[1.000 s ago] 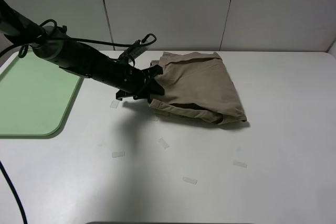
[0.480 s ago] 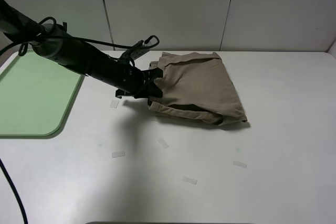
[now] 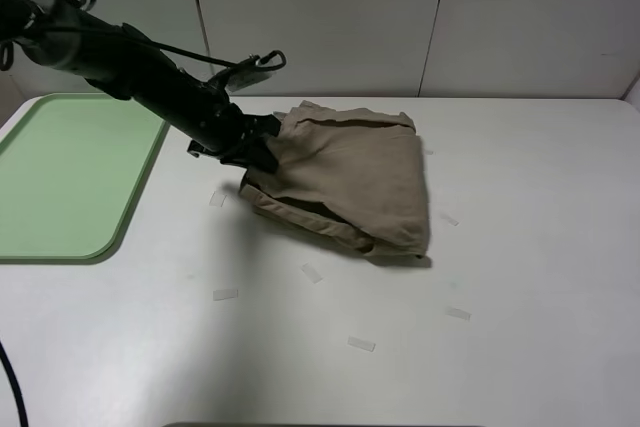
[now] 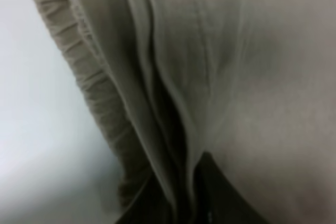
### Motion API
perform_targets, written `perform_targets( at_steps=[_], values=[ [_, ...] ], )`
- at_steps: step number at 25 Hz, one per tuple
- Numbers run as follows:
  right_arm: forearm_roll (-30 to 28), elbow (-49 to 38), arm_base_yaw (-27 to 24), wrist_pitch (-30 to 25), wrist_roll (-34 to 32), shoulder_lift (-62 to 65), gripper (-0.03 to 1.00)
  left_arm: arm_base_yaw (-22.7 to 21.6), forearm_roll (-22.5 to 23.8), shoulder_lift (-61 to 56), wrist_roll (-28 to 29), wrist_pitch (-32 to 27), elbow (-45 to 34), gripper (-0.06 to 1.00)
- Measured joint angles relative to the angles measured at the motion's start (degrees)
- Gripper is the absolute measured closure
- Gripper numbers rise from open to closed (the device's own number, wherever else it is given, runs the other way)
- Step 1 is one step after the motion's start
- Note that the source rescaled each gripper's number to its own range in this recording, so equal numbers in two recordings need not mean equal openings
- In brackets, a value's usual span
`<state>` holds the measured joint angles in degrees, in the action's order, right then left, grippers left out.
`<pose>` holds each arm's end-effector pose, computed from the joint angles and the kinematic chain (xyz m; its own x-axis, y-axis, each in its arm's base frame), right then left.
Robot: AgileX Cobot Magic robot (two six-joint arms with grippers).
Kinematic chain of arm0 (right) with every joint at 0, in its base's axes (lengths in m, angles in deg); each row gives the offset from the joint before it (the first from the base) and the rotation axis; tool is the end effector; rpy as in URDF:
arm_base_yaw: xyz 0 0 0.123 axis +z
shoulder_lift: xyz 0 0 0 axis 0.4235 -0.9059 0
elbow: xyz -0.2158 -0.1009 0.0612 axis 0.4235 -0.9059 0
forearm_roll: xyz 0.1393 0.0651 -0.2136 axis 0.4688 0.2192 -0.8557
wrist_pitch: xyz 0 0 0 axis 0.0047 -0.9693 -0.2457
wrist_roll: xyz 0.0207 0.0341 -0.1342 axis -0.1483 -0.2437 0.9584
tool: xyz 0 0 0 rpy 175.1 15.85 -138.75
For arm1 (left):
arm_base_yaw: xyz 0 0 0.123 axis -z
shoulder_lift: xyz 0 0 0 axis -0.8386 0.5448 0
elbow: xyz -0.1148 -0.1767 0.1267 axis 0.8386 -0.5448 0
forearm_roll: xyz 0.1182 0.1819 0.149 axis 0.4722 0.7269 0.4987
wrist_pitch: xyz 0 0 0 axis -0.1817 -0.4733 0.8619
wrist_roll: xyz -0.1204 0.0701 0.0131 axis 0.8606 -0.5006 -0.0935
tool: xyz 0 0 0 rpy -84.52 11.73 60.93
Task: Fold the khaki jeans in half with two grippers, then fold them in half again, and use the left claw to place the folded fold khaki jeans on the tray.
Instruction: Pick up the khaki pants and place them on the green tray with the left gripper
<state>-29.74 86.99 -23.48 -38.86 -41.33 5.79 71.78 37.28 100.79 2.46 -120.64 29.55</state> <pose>0.0903 -0.0005 0.2661 -0.4114 -0.0485 -0.9102 -0.0240 0.9988 -0.0424 0.4047 -0.1609 0.0325 -0.8855 0.1846 -0.4263 0.3522 0.8653 -0.3568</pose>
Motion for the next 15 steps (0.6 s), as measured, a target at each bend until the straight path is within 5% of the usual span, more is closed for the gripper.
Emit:
perform_targets(
  at_steps=[4,15],
  values=[
    [0.0,0.0,0.0,0.0,0.0,0.0,-0.03,-2.6,10.7,-3.36,5.14,-1.28,0.0,0.94],
    [0.0,0.0,0.0,0.0,0.0,0.0,-0.03,-6.63,28.0,-5.55,8.12,-11.42,5.01,0.94]
  ],
)
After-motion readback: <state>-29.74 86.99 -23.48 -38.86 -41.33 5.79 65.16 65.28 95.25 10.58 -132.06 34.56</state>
